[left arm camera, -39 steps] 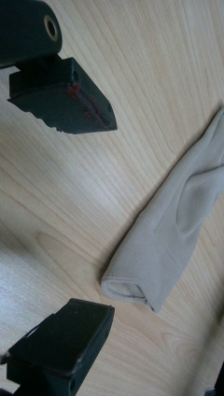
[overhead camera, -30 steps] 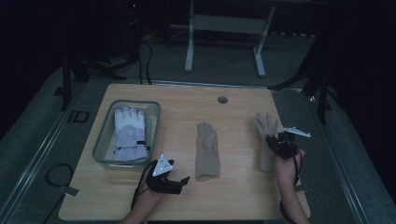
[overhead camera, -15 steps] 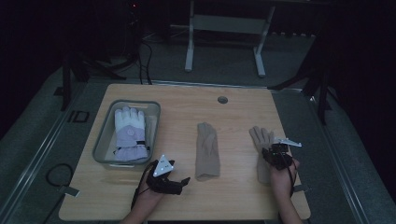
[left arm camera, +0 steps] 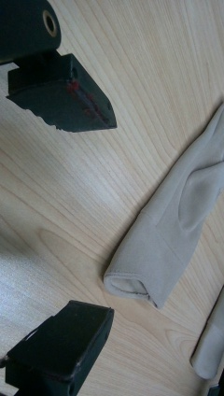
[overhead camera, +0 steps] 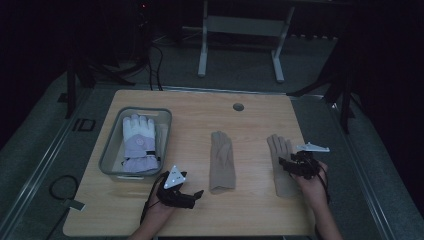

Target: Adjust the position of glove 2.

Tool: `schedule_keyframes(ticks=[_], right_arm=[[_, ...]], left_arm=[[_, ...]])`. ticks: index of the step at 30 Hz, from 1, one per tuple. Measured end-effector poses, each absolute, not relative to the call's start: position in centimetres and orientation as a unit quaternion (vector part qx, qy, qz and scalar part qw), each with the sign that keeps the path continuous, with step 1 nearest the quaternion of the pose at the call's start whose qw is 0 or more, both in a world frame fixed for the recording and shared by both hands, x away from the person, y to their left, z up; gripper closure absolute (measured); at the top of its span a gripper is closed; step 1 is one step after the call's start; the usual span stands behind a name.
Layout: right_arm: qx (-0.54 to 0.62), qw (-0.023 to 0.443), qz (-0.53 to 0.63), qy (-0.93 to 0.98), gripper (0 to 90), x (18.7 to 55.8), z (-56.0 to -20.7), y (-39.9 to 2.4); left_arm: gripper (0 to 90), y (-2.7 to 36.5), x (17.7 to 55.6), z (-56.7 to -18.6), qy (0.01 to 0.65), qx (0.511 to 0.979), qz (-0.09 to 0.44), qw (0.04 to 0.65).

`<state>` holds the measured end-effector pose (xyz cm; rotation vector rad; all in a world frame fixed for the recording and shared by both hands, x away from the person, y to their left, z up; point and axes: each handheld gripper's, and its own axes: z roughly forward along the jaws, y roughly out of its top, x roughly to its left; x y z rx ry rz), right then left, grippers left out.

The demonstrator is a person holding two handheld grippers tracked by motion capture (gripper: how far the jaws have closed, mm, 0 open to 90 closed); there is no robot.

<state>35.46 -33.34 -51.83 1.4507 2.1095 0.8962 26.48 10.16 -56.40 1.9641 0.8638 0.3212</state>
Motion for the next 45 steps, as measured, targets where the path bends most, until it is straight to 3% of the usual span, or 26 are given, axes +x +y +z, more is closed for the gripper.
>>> schedule_keyframes(ticks=[8,20,22,24,28,45], right_arm=[[0.458,0.175,0.342,0.802,48.8,35.6,-51.5,-35.0],[0.453,0.182,0.308,0.817,52.5,36.2,-54.5,-35.3],[0.455,0.186,0.319,0.81,60.3,35.9,-54.7,-35.3],[0.468,0.188,0.327,0.799,74.9,35.7,-54.8,-35.4],[0.488,0.213,0.32,0.783,82.5,35.3,-54.8,-34.7],[0.537,0.248,0.33,0.736,84.0,34.7,-50.3,-29.3]], left_arm=[[9.2,10.2,26.5,-56.4,0.353,0.8,0.129,0.467],[9.2,10.2,26.5,-56.4,0.351,0.801,0.129,0.467],[9.2,10.1,26.5,-56.4,0.351,0.802,0.129,0.466],[9.2,10.1,26.5,-56.4,0.351,0.803,0.129,0.465],[9.2,10.1,26.5,-56.4,0.35,0.803,0.129,0.465],[9.2,10.1,26.5,-56.4,0.352,0.802,0.13,0.464]])
